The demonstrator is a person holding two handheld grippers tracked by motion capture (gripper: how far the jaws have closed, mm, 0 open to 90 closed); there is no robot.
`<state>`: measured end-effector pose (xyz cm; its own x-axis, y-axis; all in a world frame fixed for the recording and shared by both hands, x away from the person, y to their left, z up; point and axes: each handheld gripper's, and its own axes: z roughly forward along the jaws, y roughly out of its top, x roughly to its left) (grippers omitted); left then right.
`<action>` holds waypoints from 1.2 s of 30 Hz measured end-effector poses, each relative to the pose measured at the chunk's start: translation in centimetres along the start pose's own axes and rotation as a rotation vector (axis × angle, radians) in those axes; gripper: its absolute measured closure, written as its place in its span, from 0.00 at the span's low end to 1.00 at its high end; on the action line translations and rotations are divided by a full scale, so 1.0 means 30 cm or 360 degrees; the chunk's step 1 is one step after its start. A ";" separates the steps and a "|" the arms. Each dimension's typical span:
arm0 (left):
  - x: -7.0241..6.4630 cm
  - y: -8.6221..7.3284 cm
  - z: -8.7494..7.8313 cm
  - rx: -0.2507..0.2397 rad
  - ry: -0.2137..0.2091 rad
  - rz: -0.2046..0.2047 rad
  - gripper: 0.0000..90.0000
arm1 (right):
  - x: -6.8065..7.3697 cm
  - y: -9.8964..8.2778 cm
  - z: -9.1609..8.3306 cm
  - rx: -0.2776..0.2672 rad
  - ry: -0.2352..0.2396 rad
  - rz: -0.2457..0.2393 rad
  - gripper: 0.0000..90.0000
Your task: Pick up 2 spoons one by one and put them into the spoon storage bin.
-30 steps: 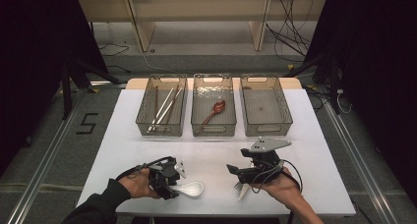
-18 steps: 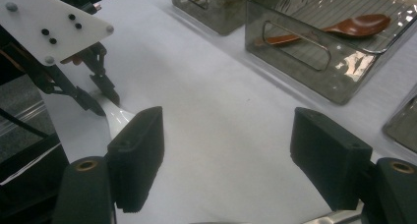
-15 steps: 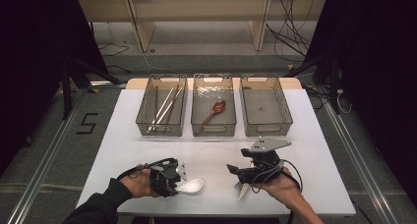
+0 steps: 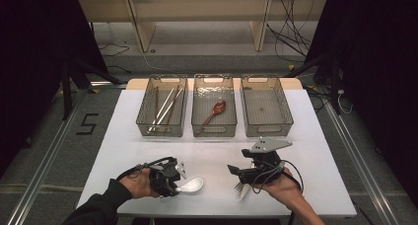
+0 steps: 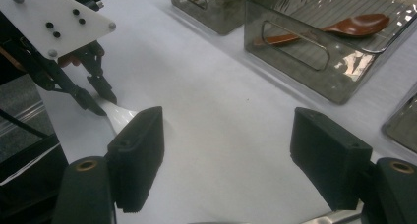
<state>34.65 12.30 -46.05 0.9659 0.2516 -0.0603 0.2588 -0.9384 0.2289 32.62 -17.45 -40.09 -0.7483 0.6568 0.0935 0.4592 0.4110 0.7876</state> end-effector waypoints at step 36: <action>0.112 -0.007 -0.157 -0.0693 0.0107 -0.0530 0.84 | -0.002 0.001 -0.005 -0.0014 -0.0011 0.0009 0.33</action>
<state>37.84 14.46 -41.71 0.8260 0.5461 -0.1392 0.5122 -0.6243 0.5898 32.60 -17.57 -39.99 -0.7423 0.6634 0.0939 0.4592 0.4016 0.7924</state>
